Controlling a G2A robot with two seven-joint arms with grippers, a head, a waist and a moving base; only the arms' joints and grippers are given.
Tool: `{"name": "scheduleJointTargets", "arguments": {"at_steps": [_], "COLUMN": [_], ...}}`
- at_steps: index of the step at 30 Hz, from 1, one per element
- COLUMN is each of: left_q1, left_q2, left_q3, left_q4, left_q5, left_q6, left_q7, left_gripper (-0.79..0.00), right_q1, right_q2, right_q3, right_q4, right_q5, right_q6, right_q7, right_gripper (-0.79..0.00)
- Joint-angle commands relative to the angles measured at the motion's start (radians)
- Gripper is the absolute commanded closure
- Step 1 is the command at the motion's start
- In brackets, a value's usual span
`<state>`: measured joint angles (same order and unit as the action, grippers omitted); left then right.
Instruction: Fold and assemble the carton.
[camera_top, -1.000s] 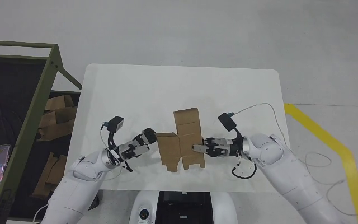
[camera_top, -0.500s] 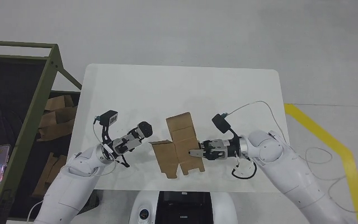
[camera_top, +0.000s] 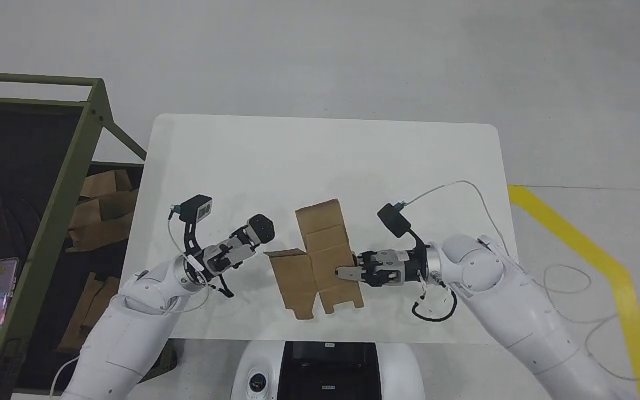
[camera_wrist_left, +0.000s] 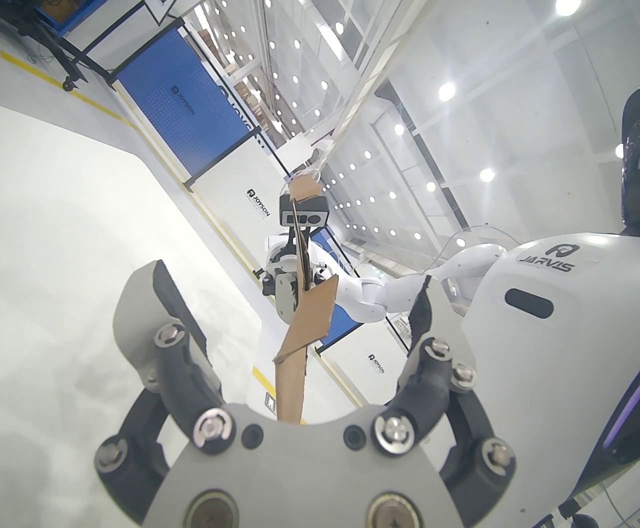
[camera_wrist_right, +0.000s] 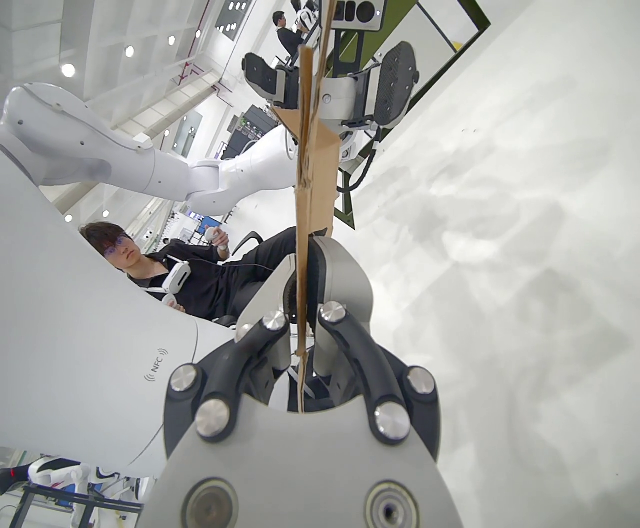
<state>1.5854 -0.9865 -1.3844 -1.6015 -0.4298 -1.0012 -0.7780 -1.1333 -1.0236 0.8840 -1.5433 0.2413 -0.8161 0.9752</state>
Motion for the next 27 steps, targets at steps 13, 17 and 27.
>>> {"name": "scheduleJointTargets", "arguments": {"at_steps": [13,17,27], "left_q1": [-0.087,-0.109,-0.148], "left_q2": [-0.006,-0.012,-0.027], "left_q3": [0.064,0.088,0.123], "left_q4": [0.031,0.042,0.063], "left_q5": [-0.058,-0.051,-0.020], "left_q6": [-0.011,-0.011,-0.011], "left_q7": [-0.030,-0.030,-0.030], "left_gripper": [-0.785,-0.723,-0.511], "right_q1": [0.118,0.153,0.203], "right_q2": [0.007,0.008,0.012], "right_q3": [-0.158,-0.195,-0.262], "right_q4": [0.032,0.057,0.100], "right_q5": [0.208,0.202,0.194], "right_q6": [0.071,0.059,0.017], "right_q7": [0.100,0.088,0.046], "right_gripper": [0.000,0.000,0.000]}}
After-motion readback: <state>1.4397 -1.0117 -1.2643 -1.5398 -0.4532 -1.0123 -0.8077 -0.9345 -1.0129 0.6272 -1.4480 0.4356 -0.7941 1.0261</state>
